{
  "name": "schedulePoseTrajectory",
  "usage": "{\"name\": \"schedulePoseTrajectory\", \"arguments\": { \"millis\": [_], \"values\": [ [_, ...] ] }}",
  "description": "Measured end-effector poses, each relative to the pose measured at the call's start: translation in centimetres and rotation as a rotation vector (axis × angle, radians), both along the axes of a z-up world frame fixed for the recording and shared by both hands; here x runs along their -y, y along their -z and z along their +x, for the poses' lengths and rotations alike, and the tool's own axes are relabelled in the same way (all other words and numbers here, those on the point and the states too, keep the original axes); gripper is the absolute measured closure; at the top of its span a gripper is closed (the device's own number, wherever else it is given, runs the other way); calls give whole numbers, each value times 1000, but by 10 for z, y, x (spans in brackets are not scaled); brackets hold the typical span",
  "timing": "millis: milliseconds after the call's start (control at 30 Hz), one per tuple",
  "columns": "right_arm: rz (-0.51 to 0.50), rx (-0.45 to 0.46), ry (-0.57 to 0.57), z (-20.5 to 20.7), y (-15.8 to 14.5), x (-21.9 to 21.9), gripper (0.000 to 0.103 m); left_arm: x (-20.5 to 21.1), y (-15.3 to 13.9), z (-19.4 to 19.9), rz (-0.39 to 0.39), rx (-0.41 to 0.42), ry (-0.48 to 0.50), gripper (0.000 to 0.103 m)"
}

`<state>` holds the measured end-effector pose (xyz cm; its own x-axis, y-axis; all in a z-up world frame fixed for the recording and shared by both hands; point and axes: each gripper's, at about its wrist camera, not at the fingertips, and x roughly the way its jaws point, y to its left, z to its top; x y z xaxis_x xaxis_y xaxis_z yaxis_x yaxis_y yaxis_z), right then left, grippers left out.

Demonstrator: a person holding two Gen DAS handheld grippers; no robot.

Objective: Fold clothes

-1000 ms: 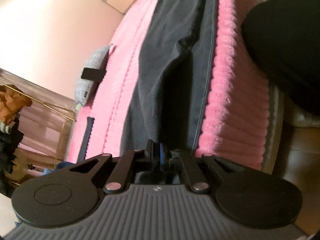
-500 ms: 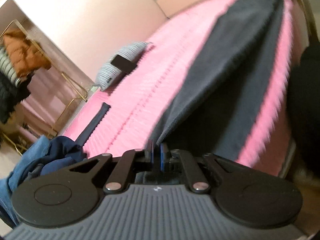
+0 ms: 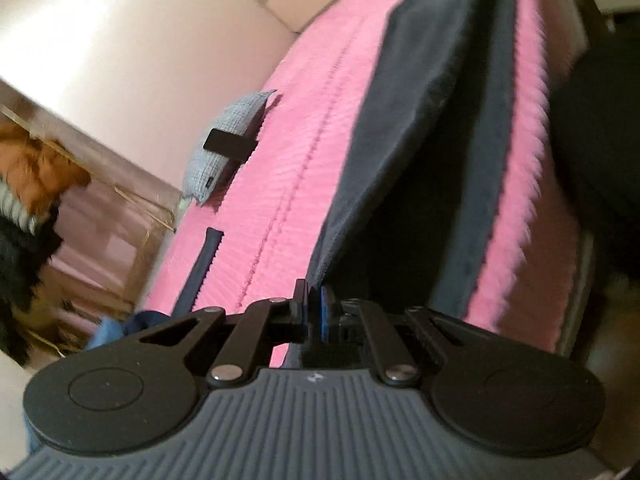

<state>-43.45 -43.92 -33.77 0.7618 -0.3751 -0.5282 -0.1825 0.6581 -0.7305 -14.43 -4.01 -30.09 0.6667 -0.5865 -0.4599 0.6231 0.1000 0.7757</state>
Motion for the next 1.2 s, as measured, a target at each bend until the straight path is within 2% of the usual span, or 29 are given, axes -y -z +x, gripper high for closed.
{"name": "schedulePoseTrajectory", "arguments": {
  "millis": [100, 200, 233, 267, 300, 333, 500, 567, 633, 700, 767, 933, 1067, 1200],
  "values": [
    [-62, -83, -17, 5, 32, -5, 101, -5, 15, -10, 42, -19, -15, 99],
    [-79, -76, 3, 11, 29, -8, 100, 1, 45, -15, 133, -8, -2, 98],
    [-70, -71, 14, 13, 25, -8, 91, 3, 53, -16, 160, 5, 3, 98],
    [-65, -61, 22, 13, 21, -10, 77, 1, 57, -17, 168, 22, 0, 95],
    [-56, -44, 21, 11, 16, -14, 40, -2, 60, -18, 173, 39, -4, 95],
    [-44, -25, 18, 7, 12, -18, 22, -5, 60, -17, 170, 45, -21, 93],
    [64, 26, -2, -5, -11, -48, 22, -32, 51, -8, 111, 31, -122, 91],
    [95, 38, -22, 3, -19, -61, 22, -43, 47, -5, 81, 30, -151, 86],
    [158, 63, -40, 14, -31, -72, 22, -48, 48, -4, 83, 54, -141, 79],
    [216, 89, -56, 26, -45, -82, 22, -52, 49, -2, 95, 56, -118, 78],
    [240, 97, -72, 39, -52, -90, 22, -58, 40, 7, 35, 1, -147, 68],
    [296, 95, -125, 77, -62, -111, 22, -86, 4, 47, -205, -254, -300, 68],
    [312, 69, -140, 107, -51, -124, 22, -99, -18, 95, -348, -503, -454, 63],
    [355, 60, -109, 113, -37, -122, 22, -91, -17, 148, -456, -753, -566, 61]
  ]
}}
